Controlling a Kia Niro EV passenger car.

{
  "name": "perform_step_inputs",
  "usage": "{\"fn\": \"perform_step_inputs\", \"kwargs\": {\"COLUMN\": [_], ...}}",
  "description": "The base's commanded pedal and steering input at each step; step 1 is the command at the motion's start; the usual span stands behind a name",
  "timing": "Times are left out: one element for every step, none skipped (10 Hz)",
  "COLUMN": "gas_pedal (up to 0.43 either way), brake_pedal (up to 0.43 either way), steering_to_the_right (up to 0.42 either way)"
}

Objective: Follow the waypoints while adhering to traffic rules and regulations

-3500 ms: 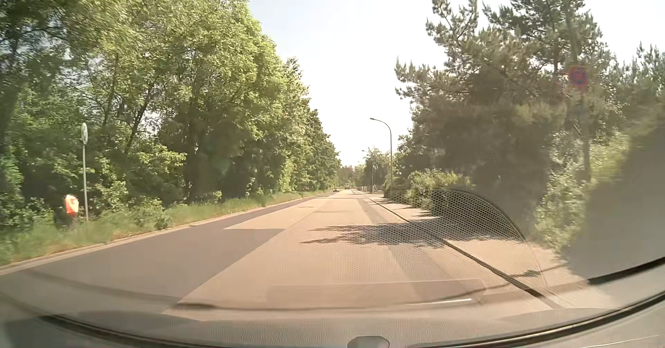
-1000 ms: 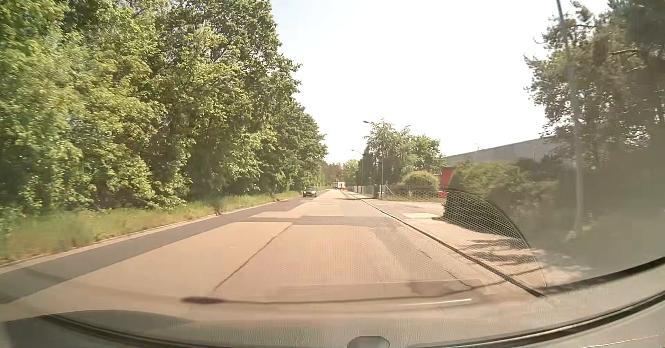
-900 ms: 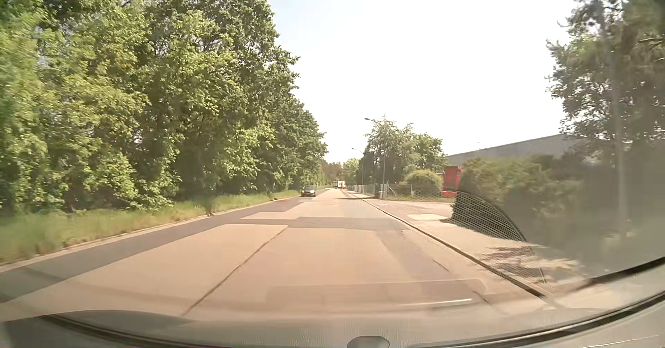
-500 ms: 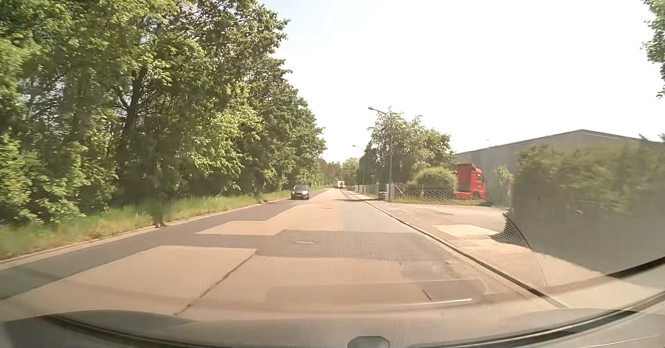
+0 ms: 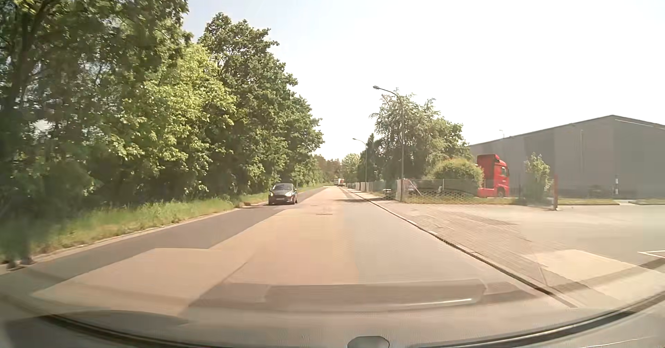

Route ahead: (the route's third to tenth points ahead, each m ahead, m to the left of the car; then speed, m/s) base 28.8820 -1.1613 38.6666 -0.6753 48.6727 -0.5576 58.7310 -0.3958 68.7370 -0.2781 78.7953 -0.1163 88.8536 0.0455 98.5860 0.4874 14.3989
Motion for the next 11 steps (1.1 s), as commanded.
{"fn": "perform_step_inputs", "kwargs": {"gas_pedal": [0.138, 0.13, 0.13, 0.13, 0.13, 0.13, 0.13, 0.13, 0.13, 0.13, 0.13], "brake_pedal": [0.0, 0.0, 0.0, 0.0, 0.0, 0.0, 0.0, 0.0, 0.0, 0.0, 0.0], "steering_to_the_right": [0.001, 0.001, 0.001, 0.001, 0.0, 0.0, 0.0, 0.0, -0.001, 0.0, 0.0]}}
